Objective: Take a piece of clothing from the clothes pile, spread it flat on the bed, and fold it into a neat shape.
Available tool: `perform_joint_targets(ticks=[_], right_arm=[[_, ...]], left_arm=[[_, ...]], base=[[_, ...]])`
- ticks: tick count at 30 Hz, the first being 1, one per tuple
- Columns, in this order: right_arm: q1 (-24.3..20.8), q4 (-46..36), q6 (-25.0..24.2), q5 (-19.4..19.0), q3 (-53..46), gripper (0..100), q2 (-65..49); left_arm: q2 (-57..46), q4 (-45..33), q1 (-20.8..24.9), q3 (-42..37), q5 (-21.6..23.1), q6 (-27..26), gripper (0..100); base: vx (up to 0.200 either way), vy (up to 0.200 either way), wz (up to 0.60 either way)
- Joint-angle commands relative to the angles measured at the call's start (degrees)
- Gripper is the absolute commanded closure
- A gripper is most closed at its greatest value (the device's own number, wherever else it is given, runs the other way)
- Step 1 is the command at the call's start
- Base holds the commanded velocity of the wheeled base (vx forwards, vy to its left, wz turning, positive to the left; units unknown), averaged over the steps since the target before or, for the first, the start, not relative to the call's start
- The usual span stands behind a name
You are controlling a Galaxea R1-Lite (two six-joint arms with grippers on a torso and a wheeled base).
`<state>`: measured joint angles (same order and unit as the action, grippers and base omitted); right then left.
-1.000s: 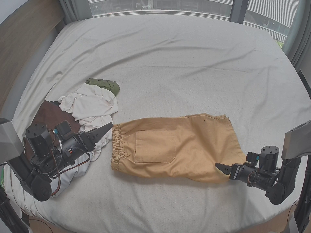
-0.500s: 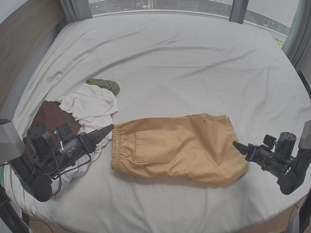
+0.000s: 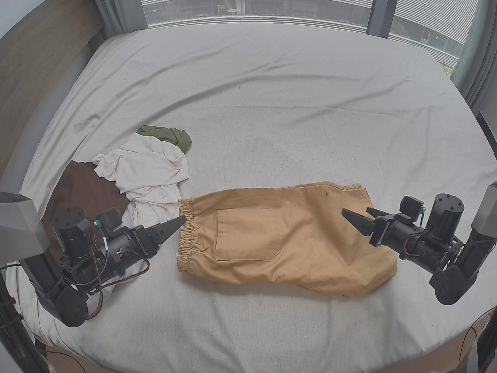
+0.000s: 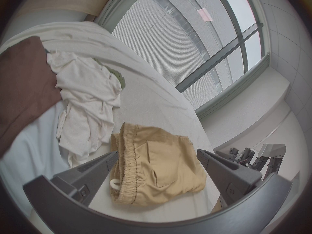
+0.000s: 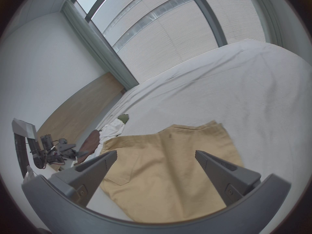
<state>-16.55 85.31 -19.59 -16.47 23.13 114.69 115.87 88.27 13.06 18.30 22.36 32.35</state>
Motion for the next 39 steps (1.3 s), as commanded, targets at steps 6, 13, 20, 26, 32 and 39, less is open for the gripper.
perform_joint_targets(ticks=[6, 13, 20, 26, 32, 39], right_arm=[[-2.87, 0.38, -0.01, -0.23, 1.66, 0, 3.7], [-2.87, 0.47, -0.01, -0.23, 1.66, 0, 3.96], [-2.87, 1.7, -0.01, -0.23, 1.66, 0, 4.93], [-2.87, 1.88, -0.01, -0.23, 1.66, 0, 5.28], [-3.22, 2.14, -0.01, -0.23, 1.57, 0, 5.28], [-3.4, 2.14, -0.01, -0.23, 1.22, 0, 5.11]], left_arm=[[9.02, 0.32, 0.04, 0.6, 0.14, 0.25, 0], [12.62, 0.41, 0.13, 2.53, -0.38, 1.57, 0], [14.65, 0.41, 0.92, 3.41, -0.38, 5.0, 0], [16.49, 0.41, 1.71, 3.67, -0.38, 6.14, 0], [17.9, 0.41, 2.76, 4.91, -0.38, 8.16, 0], [18.07, 0.06, 4.79, 9.56, -0.56, 14.67, 0]], base=[[0.0, 0.0, 0.0], [0.0, 0.0, 0.0], [0.0, 0.0, 0.0], [0.0, 0.0, 0.0], [0.0, 0.0, 0.0], [0.0, 0.0, 0.0]])
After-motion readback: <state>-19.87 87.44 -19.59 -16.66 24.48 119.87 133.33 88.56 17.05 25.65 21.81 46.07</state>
